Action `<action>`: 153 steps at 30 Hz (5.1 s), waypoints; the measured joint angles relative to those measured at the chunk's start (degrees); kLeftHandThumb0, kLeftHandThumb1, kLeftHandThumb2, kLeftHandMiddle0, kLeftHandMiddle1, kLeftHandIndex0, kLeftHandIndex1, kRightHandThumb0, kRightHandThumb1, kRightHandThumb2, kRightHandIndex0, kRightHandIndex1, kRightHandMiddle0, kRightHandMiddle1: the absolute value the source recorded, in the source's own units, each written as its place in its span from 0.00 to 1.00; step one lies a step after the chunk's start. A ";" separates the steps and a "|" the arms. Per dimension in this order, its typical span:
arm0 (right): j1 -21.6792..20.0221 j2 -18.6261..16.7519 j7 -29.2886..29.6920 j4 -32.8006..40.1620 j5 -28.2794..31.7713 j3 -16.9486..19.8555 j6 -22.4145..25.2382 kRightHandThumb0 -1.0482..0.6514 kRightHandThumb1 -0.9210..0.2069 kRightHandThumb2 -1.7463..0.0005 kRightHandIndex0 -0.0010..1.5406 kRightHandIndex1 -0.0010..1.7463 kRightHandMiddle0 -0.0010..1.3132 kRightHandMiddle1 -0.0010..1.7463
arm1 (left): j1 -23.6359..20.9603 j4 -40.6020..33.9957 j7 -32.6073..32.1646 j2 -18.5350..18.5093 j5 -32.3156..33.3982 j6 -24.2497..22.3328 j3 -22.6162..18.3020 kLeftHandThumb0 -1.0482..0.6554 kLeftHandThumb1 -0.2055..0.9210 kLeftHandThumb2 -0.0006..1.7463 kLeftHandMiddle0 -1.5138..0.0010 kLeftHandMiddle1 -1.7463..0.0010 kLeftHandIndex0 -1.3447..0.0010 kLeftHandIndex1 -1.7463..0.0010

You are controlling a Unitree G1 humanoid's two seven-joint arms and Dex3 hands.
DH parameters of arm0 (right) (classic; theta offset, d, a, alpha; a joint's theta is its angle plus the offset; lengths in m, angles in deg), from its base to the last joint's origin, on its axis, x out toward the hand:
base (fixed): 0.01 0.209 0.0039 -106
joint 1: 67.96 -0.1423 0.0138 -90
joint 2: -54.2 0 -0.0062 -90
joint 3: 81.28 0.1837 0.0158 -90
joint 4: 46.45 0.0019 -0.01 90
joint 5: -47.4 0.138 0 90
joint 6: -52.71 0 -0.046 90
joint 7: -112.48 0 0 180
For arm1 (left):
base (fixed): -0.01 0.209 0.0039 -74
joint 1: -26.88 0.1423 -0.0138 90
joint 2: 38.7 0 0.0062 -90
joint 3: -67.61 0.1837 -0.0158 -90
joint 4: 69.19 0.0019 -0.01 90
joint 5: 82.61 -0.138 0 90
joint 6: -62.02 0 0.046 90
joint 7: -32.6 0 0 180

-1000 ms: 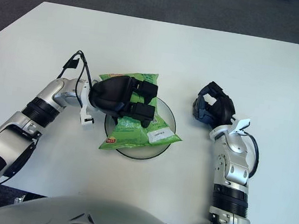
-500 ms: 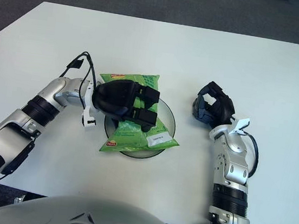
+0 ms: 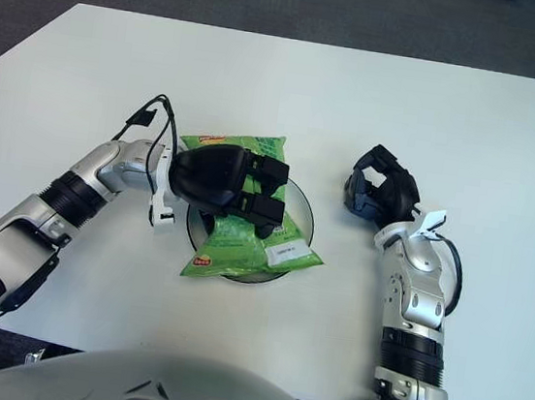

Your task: Put the snack into the plate.

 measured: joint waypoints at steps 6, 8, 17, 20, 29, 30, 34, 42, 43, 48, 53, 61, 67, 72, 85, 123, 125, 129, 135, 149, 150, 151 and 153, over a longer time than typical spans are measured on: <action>-0.11 0.23 -0.63 -0.30 0.00 -0.02 0.00 0.35 0.48 0.30 0.81 1.00 0.43 1.00 | -0.11 -0.05 3.59 -1.26 3.30 -0.74 1.49 0.61 0.93 0.38 0.90 0.00 0.90 0.00; -0.14 0.37 -0.81 -0.40 -0.04 -0.05 0.00 0.35 0.47 0.30 0.82 1.00 0.43 1.00 | -0.39 -0.04 4.68 -1.47 3.68 -0.93 1.79 0.71 0.95 0.35 0.88 0.00 0.95 0.22; -0.43 0.84 -1.03 -0.72 -0.11 -0.39 0.00 0.35 0.47 0.30 0.82 1.00 0.42 1.00 | -5.14 0.10 10.79 -3.25 3.92 -0.85 2.70 0.28 1.00 0.37 0.95 0.71 1.00 0.70; -0.54 0.88 -1.02 -0.82 -0.13 -0.43 0.00 0.35 0.47 0.30 0.82 1.00 0.42 1.00 | -6.88 0.54 12.31 -4.00 3.93 -0.35 2.99 0.23 1.00 0.39 0.95 0.83 1.00 0.79; -0.77 1.94 -1.49 -0.83 -0.92 -1.56 0.21 0.35 0.45 0.32 0.83 1.00 0.41 1.00 | -11.64 3.73 15.15 -4.88 4.88 2.63 4.06 0.14 1.00 0.36 1.00 0.99 1.00 0.99; -0.83 2.05 -1.52 -0.85 -0.95 -1.66 0.32 0.35 0.45 0.32 0.83 1.00 0.41 1.00 | -12.04 3.87 15.45 -5.04 5.37 2.72 4.09 0.13 1.00 0.34 1.00 0.99 1.00 0.99; -1.44 2.13 -1.61 -1.70 -0.98 -1.74 0.32 0.35 0.45 0.32 0.83 1.00 0.41 1.00 | -12.83 3.97 16.75 -5.48 7.43 2.53 4.44 0.10 1.00 0.20 1.00 1.00 1.00 1.00; -1.96 2.00 -0.33 -2.31 -1.44 -1.77 0.09 0.34 0.50 0.28 0.82 1.00 0.44 1.00 | -14.71 2.78 24.45 -6.88 12.86 -1.05 8.38 0.06 0.96 0.10 1.00 1.00 1.00 1.00; -2.03 1.95 -0.23 -2.41 -1.46 -1.74 0.01 0.34 0.50 0.28 0.82 1.00 0.45 1.00 | -15.22 2.47 25.65 -7.07 13.31 -1.62 8.86 0.06 0.95 0.09 1.00 1.00 1.00 1.00; -2.05 1.92 -0.35 -2.60 -1.48 -1.71 -0.44 0.34 0.51 0.27 0.82 1.00 0.45 1.00 | -17.83 1.83 31.15 -7.28 17.25 -4.18 11.07 0.03 0.94 0.07 1.00 1.00 1.00 1.00; -2.04 1.95 -0.59 -2.77 -1.99 -1.93 -0.92 0.34 0.49 0.28 0.82 1.00 0.44 1.00 | -20.09 2.99 36.42 -6.91 21.88 -5.76 12.83 0.02 0.93 0.06 1.00 1.00 1.00 1.00; -4.02 2.57 -1.33 -6.24 -2.29 -2.04 -1.93 0.34 0.50 0.28 0.82 1.00 0.44 1.00 | -22.50 8.72 41.37 -6.59 27.40 -4.20 12.82 0.03 0.91 0.05 1.00 1.00 1.00 1.00; -4.59 3.28 -3.76 -7.76 -1.83 -1.68 -2.79 0.34 0.49 0.29 0.83 1.00 0.44 1.00 | -22.62 14.65 41.70 -6.74 30.23 -1.72 10.02 0.05 0.92 0.05 1.00 1.00 1.00 1.00; -4.66 3.92 -5.66 -8.31 -0.78 -1.44 -2.79 0.35 0.47 0.30 0.84 1.00 0.42 1.00 | -22.21 19.00 41.22 -7.34 30.39 -3.18 5.96 0.03 0.95 0.05 1.00 1.00 1.00 1.00; -2.27 3.75 -4.40 -4.73 -0.67 -1.53 -1.90 0.36 0.42 0.34 0.83 1.00 0.39 1.00 | -17.74 19.29 32.96 -7.70 22.81 -15.47 -3.82 0.05 0.95 0.04 1.00 1.00 1.00 1.00; -1.49 3.28 -2.42 -2.58 -0.66 -2.13 -0.61 0.36 0.40 0.35 0.84 1.00 0.38 1.00 | -11.03 49.55 26.01 2.32 31.56 -29.70 -23.61 0.06 1.00 0.45 0.90 0.96 1.00 1.00; -1.53 3.30 -2.42 -2.67 -0.68 -2.09 -0.61 0.36 0.40 0.35 0.84 1.00 0.38 1.00 | -10.53 49.57 25.31 2.94 32.81 -31.91 -25.32 0.07 1.00 0.46 0.84 0.93 0.99 1.00; -1.58 3.33 -2.45 -2.79 -0.72 -2.09 -0.61 0.36 0.41 0.35 0.84 1.00 0.38 1.00 | -8.81 49.82 21.99 4.56 34.75 -36.12 -28.63 0.09 1.00 0.47 0.77 0.73 1.00 0.85; -1.52 3.47 -2.62 -2.96 -0.69 -1.86 -0.60 0.36 0.40 0.35 0.84 1.00 0.38 1.00 | -6.96 49.98 17.25 7.28 37.73 -41.31 -32.76 0.11 1.00 0.48 0.75 0.44 1.00 0.61; -1.35 4.03 -3.41 -3.00 -0.66 -1.62 -0.60 0.36 0.40 0.36 0.83 1.00 0.37 1.00 | -4.75 44.19 10.52 12.50 41.17 -46.70 -37.66 0.22 1.00 0.45 0.59 0.01 0.77 0.03; -1.35 4.03 -3.43 -3.01 -0.66 -1.60 -0.60 0.36 0.40 0.36 0.83 1.00 0.37 1.00 | -4.61 44.01 10.10 12.81 41.23 -46.65 -37.78 0.22 1.00 0.45 0.58 0.01 0.75 0.02; -1.35 4.04 -3.44 -3.01 -0.65 -1.60 -0.60 0.36 0.39 0.36 0.83 1.00 0.37 1.00 | -4.45 43.84 9.55 13.10 41.26 -46.64 -37.90 0.28 0.94 0.45 0.56 0.01 0.76 0.01; -1.34 4.05 -3.46 -3.03 -0.64 -1.58 -0.60 0.36 0.39 0.36 0.83 1.00 0.37 1.00 | -4.24 43.48 8.15 13.57 41.26 -46.70 -38.09 0.33 0.87 0.46 0.53 0.00 0.75 0.01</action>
